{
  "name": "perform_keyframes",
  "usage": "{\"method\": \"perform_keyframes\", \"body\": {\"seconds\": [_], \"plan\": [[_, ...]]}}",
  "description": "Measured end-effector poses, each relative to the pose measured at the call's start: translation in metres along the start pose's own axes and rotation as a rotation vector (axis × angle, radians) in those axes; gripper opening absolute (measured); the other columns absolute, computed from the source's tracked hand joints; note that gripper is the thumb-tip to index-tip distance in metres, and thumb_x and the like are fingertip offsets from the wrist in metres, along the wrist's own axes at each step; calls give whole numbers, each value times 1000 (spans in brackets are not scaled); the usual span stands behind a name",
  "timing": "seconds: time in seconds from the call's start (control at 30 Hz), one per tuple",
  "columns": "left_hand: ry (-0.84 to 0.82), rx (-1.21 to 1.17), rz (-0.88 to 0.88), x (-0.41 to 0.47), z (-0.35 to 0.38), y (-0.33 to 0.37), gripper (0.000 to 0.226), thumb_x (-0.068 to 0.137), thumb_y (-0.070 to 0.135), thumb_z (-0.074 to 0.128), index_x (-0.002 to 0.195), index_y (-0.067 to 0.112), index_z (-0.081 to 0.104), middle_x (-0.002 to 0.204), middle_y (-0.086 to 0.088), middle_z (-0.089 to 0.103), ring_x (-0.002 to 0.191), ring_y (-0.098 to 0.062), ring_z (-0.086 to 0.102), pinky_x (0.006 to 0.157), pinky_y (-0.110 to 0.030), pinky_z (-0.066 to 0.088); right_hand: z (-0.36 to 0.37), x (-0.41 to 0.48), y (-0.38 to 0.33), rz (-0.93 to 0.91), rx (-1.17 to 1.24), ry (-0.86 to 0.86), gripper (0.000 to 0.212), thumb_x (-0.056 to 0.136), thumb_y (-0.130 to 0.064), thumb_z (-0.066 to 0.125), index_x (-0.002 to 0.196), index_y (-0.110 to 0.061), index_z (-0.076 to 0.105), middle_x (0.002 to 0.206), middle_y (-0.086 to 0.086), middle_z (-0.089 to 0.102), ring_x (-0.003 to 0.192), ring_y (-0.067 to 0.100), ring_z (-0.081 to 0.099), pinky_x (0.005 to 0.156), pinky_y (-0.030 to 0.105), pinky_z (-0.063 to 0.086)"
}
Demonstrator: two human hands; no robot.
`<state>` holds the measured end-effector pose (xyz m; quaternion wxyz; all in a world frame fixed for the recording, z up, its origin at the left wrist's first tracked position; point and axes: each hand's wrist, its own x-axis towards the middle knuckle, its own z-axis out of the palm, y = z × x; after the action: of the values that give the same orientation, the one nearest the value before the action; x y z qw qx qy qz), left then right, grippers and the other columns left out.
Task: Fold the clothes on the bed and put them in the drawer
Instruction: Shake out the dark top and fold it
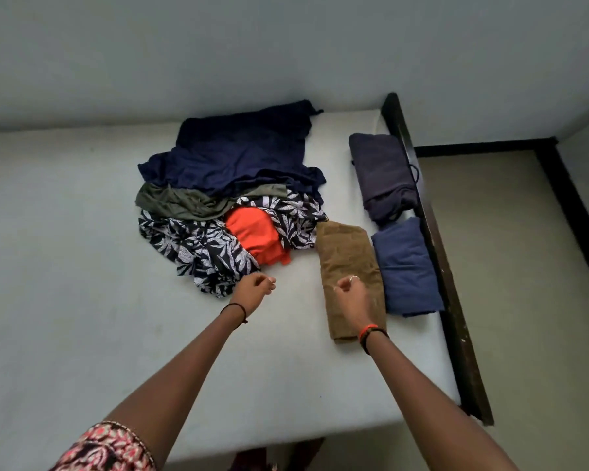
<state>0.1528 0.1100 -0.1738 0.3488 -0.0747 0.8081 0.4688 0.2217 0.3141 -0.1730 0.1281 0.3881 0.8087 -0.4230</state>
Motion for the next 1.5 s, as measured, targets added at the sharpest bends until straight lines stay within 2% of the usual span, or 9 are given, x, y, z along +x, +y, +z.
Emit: {"method": "perform_keyframes", "body": {"seconds": [0.07,0.13,0.3,0.53,0.8,0.93,1.13,1.33,1.5], "plan": [[14,22,25,9,-26,-2,18,93,17,52,84,10,65,87,-12,68,81,-25,64,78,-29,54,11,6,-28,-35,11,16,10,86,-4,57,85,-14,57,89,10,64,83,21,56,74,30,45],[37,66,19,18,-54,-2,20,92,20,53,80,14,68,86,-17,71,84,-31,66,80,-40,52,20,12,-57,-72,2,29,10,83,-3,58,83,-13,59,83,7,62,80,21,56,75,31,45],[164,192,92,41,-119,24,20,93,17,54,83,11,70,76,-8,66,72,-21,58,68,-31,43,29,42,-127,-195,-62,37,11,85,1,54,90,2,64,90,17,66,82,24,57,76,32,45],[273,398,149,110,-176,57,24,94,25,48,101,15,69,99,-10,70,88,-28,64,77,-35,50,46,113,-201,-357,-175,21,19,88,-6,47,90,-15,63,96,11,68,90,28,62,83,42,51],[318,482,177,169,-165,75,25,92,24,47,100,8,65,104,-16,67,99,-34,60,78,-38,46,85,180,-231,-487,-516,-14,44,90,0,47,134,0,42,129,24,50,122,40,44,101,40,33],[291,448,276,190,-152,68,33,90,18,50,122,11,54,122,-13,60,114,-31,54,94,-39,43,92,199,-225,-483,-614,-143,30,92,-9,50,121,1,51,125,26,54,119,40,48,96,40,37],[276,717,434,194,-136,75,78,84,35,64,147,18,22,142,-3,45,129,-22,42,110,-40,25,74,178,-234,-583,-336,-87,12,95,-17,41,98,-10,51,97,15,63,94,36,57,80,42,42],[373,838,338,175,-136,122,32,89,24,49,121,19,53,117,-9,55,116,-26,50,102,-41,22,19,128,-259,-738,60,-162,10,98,-11,43,97,-12,53,70,-6,46,62,2,42,62,14,34],[418,643,395,148,-161,184,31,89,10,48,117,17,59,116,-11,60,111,-29,53,97,-40,31,-43,104,-302,-756,229,-180,16,98,-4,42,91,-17,49,64,-6,35,53,-2,36,57,15,31]]}}
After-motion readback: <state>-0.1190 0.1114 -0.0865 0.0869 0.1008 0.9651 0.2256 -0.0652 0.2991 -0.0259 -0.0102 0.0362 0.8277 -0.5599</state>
